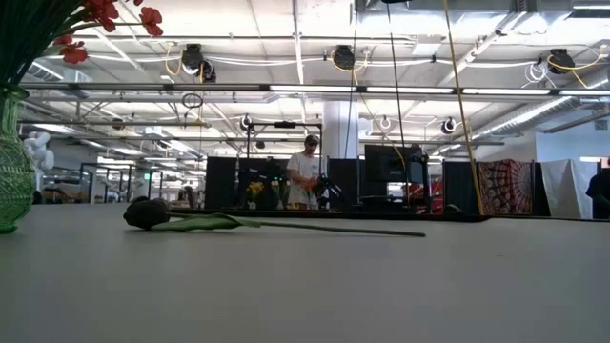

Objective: Sort flowers into vase by color
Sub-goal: Put the right black flower into the blue vase

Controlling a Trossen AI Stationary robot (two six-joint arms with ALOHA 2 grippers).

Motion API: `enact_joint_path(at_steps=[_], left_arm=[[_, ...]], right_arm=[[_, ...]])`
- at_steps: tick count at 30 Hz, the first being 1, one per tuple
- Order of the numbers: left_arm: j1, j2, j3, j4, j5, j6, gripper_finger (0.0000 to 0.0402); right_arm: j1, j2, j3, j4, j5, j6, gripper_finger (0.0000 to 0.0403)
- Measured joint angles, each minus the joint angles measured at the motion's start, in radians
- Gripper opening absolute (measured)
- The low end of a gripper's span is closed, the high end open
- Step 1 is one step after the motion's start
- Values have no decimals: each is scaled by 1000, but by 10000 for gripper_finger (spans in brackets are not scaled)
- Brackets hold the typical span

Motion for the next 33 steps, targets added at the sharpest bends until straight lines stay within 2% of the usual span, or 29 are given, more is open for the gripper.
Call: enact_joint_path(at_steps=[4,14,20,24,29,33], left_arm=[[4,54,55,-49,17,6,397],[5,283,403,-342,19,89,397],[61,388,568,-478,18,135,397],[130,452,636,-548,20,136,397],[219,543,670,-608,108,179,397],[270,630,680,-626,120,226,397]], right_arm=[[0,0,0,-1,0,0,0],[0,0,0,-2,0,0,0],[0,0,0,-3,-2,0,0],[0,0,0,-2,-27,-21,0],[0,0,0,-2,-29,-22,0],[0,0,0,-2,-30,-23,0]])
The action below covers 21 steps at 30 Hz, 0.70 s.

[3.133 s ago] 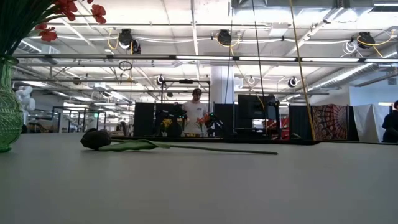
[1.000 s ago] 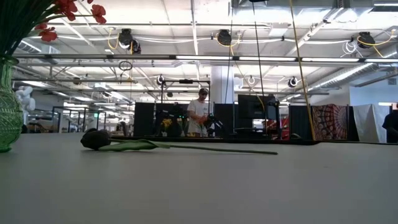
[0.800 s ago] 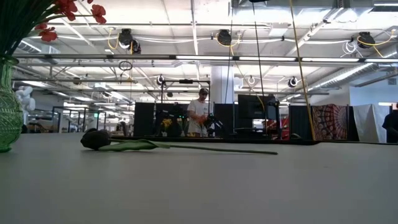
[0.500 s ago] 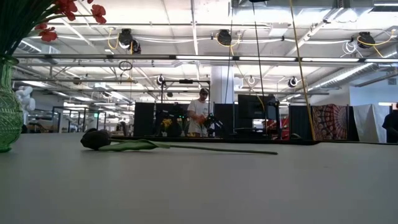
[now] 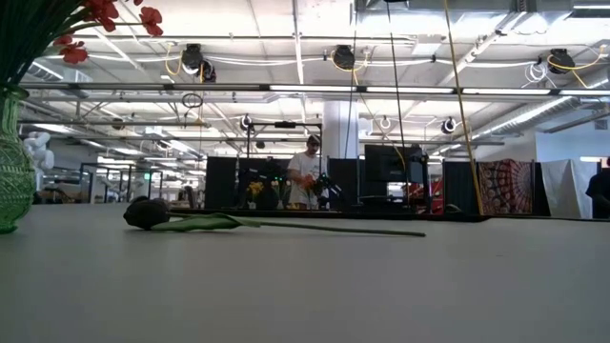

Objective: Sort flowers into vase by color
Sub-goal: Put the right black flower into the blue vase

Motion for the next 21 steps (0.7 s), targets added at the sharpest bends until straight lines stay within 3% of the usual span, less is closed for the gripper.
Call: enact_joint_path(at_steps=[10,21], left_arm=[[55,168,1,15,-70,119,397],[48,195,2,167,-74,120,397]], right_arm=[[0,0,0,0,0,-23,0],[0,0,0,-1,2,-23,0]])
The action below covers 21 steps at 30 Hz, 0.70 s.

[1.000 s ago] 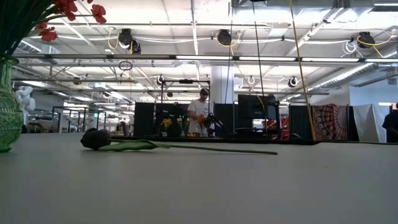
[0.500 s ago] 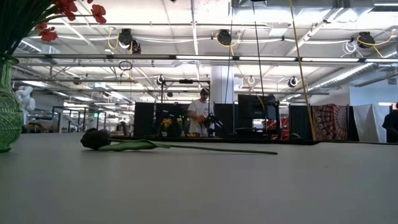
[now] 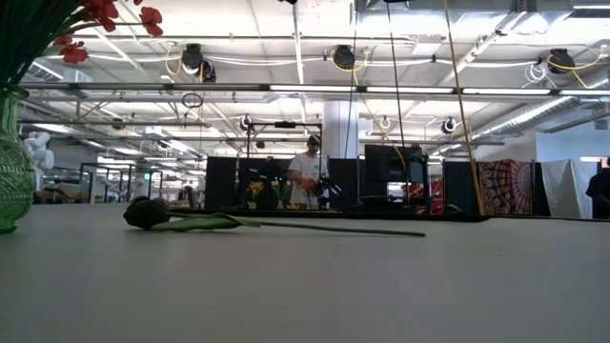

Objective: Sort flowers into vase by color
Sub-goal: Put the right black flower into the blue vase

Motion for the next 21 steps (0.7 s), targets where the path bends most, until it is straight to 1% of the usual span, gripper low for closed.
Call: enact_joint_path(at_steps=[5,21], left_arm=[[-16,-6,0,20,54,0,397],[-30,-5,0,20,59,-19,397]], right_arm=[[0,0,0,-1,1,0,0],[0,0,0,-2,2,0,0]])
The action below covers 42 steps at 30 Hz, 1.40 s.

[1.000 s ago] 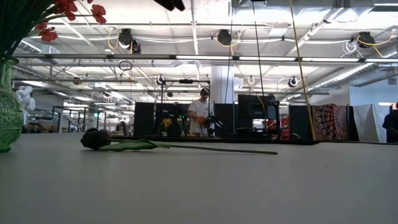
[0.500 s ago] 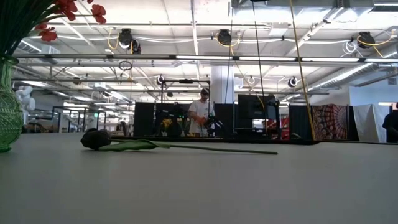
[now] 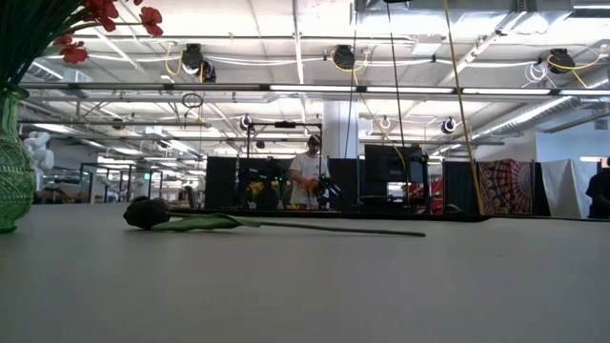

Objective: Sort flowers into vase by color
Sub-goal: Put the right black flower into the blue vase

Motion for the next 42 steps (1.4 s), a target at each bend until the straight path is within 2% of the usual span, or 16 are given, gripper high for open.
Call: enact_joint_path(at_steps=[22,42], left_arm=[[-31,9,-2,-28,11,-16,391],[-39,19,-2,19,-17,-16,202]], right_arm=[[0,0,0,10,0,-3,0],[0,0,0,45,0,-21,0]])
